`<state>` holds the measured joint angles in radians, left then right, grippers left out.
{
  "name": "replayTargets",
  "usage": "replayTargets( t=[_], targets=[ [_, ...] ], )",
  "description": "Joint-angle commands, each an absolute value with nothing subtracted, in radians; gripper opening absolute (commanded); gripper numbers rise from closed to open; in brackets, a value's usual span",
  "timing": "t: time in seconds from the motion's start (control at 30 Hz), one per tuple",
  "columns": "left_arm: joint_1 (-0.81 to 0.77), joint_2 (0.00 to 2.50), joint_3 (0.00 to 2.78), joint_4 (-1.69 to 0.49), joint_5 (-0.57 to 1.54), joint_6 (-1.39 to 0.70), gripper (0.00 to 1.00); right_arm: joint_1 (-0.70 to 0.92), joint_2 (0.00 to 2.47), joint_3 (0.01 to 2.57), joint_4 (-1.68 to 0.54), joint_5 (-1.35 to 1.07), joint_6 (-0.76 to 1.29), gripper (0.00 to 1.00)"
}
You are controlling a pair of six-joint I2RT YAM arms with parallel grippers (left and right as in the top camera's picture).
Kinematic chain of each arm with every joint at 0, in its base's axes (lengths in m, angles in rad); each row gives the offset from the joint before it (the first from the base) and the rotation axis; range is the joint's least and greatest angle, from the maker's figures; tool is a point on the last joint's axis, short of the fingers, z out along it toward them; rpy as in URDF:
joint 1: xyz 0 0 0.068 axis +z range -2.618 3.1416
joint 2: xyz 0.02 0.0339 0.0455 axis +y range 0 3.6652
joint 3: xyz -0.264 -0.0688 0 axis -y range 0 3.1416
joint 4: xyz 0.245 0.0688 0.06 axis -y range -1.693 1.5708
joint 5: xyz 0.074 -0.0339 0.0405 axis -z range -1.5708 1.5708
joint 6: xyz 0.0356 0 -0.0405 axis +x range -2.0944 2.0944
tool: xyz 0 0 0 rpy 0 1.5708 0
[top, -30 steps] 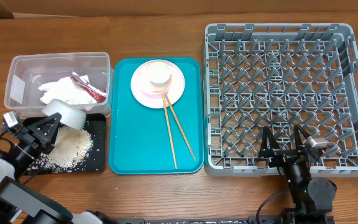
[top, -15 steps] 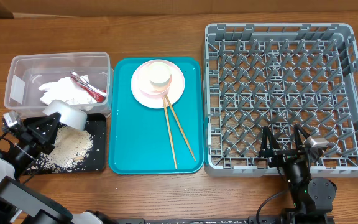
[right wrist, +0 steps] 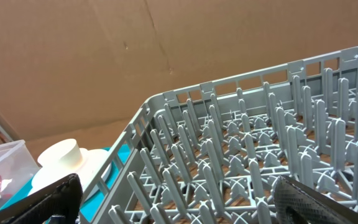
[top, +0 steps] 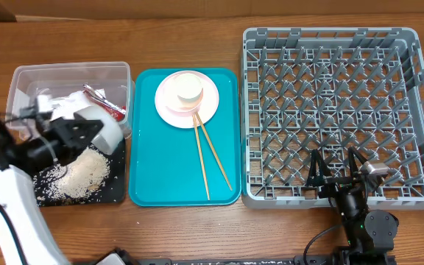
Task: Sort waste into correct bins and load items into the dishwasher
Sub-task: 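Return the empty bowl to the teal tray with the left gripper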
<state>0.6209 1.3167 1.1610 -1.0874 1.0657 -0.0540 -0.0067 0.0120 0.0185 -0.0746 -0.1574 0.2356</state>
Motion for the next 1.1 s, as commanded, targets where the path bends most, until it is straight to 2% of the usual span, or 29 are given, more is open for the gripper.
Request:
replayTargets(
  t=[0.0, 0.23, 0.43, 0.63, 0.7, 0.9, 1.07],
  targets=[
    [0.457, 1.238, 1.193, -1.103, 0.712, -0.15, 0.04, -0.012, 0.003, 0.008, -0.054, -0.175, 0.33, 1.0],
    [0.099, 1.256, 1.187, -1.103, 0.446, -0.223, 0.04, -0.012, 0.003, 0.073, -0.043, -0.178, 0.376, 1.0],
    [-0.144, 1.347, 1.186, -1.04, 0.264, -0.325, 0.04, -0.013, 0.036, 0.276, -0.24, -0.173, 0.375, 1.0],
    [-0.271, 1.485, 1.186, -1.005, 0.187, -0.368, 0.04, -0.012, 0.204, 0.514, -0.486, -0.174, 0.374, 1.0],
    [-0.317, 1.563, 1.186, -0.979, 0.174, -0.368, 0.04, -0.012, 0.338, 0.654, -0.621, -0.174, 0.366, 1.0],
    [-0.344, 1.692, 1.186, -0.964, 0.067, -0.424, 0.04, -0.012, 0.622, 0.926, -0.888, -0.188, 0.368, 1.0],
    [-0.344, 1.745, 1.186, -0.965, 0.07, -0.425, 0.04, -0.012, 0.76, 1.019, -0.947, -0.342, 0.368, 1.0]
  ],
)
